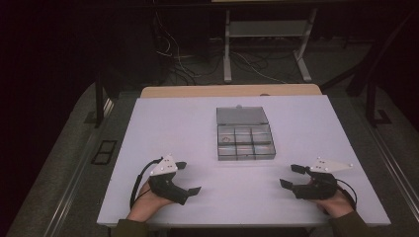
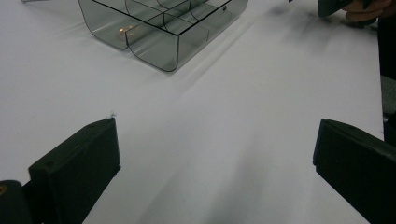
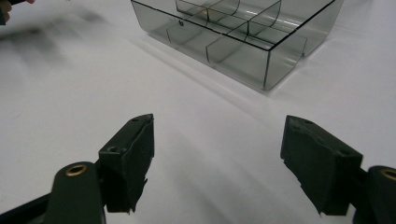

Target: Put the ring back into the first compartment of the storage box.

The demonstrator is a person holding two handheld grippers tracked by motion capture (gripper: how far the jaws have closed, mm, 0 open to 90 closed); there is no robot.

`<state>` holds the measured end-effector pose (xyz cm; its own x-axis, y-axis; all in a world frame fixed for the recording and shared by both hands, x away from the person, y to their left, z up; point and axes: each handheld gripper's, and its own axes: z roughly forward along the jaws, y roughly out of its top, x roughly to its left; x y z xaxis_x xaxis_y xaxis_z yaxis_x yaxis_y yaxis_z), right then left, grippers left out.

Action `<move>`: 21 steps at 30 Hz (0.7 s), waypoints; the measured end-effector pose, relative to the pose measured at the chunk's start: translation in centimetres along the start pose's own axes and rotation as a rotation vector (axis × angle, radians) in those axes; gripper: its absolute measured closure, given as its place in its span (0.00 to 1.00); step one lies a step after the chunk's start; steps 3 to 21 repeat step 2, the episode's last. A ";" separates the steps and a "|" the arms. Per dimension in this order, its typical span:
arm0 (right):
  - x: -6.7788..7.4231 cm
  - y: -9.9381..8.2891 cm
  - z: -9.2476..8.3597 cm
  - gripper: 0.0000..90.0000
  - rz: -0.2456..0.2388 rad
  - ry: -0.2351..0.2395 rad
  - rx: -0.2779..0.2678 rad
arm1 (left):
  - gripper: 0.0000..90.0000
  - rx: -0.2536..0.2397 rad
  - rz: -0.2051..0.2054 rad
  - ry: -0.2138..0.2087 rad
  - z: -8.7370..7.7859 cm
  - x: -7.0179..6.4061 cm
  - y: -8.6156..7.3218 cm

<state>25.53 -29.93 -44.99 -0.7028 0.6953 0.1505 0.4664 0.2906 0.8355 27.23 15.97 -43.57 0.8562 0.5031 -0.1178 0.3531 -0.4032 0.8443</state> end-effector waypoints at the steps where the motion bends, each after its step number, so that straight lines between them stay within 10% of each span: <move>1: 0.0 0.0 0.0 0.28 -0.003 0.000 0.002 | 0.00 0.000 -0.001 0.001 0.0 0.0 0.0; 21: 0.0 0.0 -0.1 0.28 0.000 0.001 0.002 | 0.00 0.000 0.000 0.000 0.0 0.0 0.0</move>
